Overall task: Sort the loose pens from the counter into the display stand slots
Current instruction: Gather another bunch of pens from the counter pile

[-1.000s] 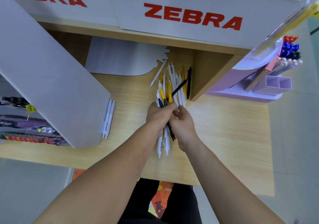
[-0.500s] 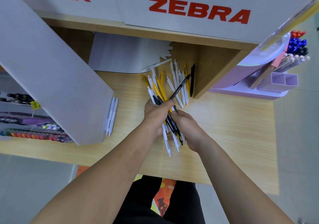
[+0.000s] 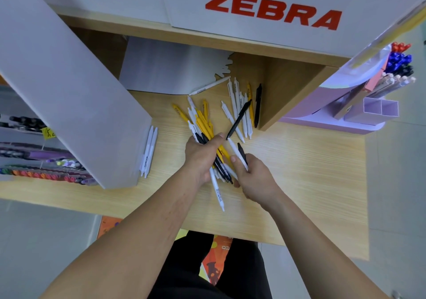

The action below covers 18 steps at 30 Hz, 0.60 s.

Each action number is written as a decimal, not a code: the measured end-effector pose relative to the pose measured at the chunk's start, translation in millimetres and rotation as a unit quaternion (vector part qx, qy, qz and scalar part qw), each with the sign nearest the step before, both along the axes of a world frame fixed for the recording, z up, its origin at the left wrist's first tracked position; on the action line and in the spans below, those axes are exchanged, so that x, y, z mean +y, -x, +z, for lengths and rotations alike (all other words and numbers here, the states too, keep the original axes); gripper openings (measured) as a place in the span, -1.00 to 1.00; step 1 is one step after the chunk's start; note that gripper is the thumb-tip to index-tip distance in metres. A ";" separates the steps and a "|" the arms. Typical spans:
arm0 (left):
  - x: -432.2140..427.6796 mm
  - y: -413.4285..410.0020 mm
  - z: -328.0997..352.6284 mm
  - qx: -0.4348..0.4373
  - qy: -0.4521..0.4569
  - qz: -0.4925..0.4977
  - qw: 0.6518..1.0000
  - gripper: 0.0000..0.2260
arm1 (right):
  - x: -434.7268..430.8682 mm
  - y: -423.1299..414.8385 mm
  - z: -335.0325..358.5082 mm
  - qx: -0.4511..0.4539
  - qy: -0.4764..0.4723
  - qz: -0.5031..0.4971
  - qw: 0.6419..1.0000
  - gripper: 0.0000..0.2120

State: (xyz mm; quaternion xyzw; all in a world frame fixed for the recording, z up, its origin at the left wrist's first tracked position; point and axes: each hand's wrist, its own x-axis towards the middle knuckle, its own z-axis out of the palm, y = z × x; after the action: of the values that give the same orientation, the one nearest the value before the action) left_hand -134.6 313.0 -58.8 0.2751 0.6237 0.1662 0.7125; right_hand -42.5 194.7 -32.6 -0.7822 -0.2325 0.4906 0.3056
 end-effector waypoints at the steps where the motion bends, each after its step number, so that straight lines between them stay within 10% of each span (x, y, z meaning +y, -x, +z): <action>1: 0.1 -0.3 0.9 0.006 -0.001 -0.002 1.000 -0.66 | -1.3 0.2 -0.3 -0.004 -0.005 -0.002 1.000 -0.57; 18: -10.6 0.1 -0.3 0.028 -0.082 -0.006 0.996 -0.71 | -42.0 -23.9 24.5 0.163 0.057 0.052 0.984 -0.69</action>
State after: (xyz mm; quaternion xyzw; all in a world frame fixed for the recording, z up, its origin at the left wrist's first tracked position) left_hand -134.7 302.4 -59.1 0.3410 0.6262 0.2048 0.6706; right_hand -18.6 152.7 -8.0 -0.6949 -0.1916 0.6392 0.2680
